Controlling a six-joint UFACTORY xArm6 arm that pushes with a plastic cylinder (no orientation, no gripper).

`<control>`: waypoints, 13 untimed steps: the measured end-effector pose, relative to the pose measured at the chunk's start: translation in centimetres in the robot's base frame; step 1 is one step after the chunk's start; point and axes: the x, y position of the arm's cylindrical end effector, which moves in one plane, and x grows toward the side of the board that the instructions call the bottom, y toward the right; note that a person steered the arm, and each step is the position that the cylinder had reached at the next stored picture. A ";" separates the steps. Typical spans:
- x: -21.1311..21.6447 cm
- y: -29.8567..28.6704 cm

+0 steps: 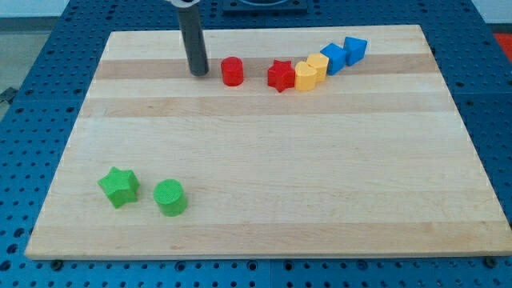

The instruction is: Drag the red circle to the left side of the red star

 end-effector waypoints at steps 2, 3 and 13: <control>3.1 1.5; 2.7 3.6; -2.5 8.3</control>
